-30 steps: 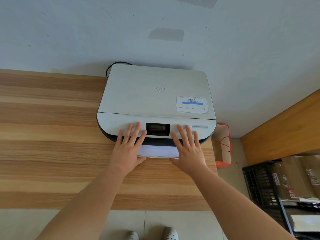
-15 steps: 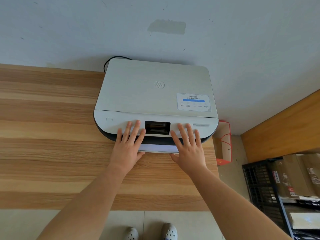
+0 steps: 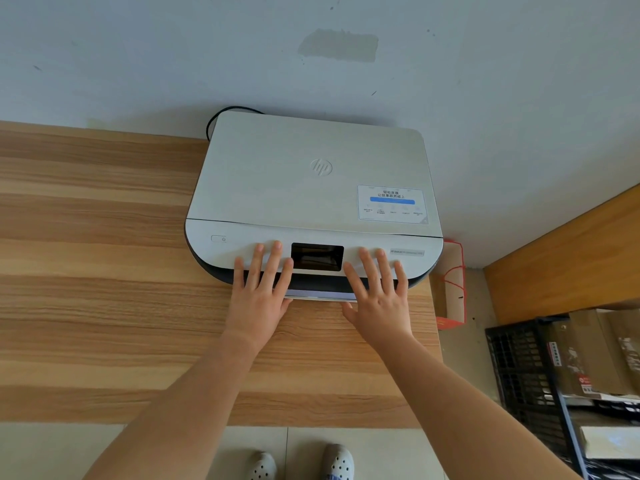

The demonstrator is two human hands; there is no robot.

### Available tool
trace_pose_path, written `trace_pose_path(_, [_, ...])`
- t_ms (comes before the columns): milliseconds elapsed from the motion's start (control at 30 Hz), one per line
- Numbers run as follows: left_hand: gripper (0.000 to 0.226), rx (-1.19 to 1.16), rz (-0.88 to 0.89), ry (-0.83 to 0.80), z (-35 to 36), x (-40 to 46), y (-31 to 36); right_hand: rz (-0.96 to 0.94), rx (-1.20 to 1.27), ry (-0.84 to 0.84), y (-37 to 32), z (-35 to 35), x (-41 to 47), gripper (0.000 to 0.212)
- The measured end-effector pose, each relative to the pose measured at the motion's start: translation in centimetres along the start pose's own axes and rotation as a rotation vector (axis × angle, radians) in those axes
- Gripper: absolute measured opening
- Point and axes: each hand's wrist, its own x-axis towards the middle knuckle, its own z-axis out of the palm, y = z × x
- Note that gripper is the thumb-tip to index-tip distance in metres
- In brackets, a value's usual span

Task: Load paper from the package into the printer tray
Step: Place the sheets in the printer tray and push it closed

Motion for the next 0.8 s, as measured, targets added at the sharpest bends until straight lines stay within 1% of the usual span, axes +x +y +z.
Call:
trace_pose_path(167, [0.084, -0.001, -0.008, 0.039, 0.3, 0.0, 0.1, -0.002, -0.006, 0.023, 0.1, 0.3, 0.1, 0.084])
trace_pose_path(467, [0.073, 0.02, -0.008, 0.116, 1.2, 0.2, 0.0, -0.013, -0.034, 0.12, 0.3, 1.2, 0.3, 0.081])
trace_pose_path(800, [0.069, 0.026, -0.009, 0.19, 2.0, 0.5, 0.1, 0.008, -0.064, 0.221, 0.0, 2.5, 0.6, 0.076])
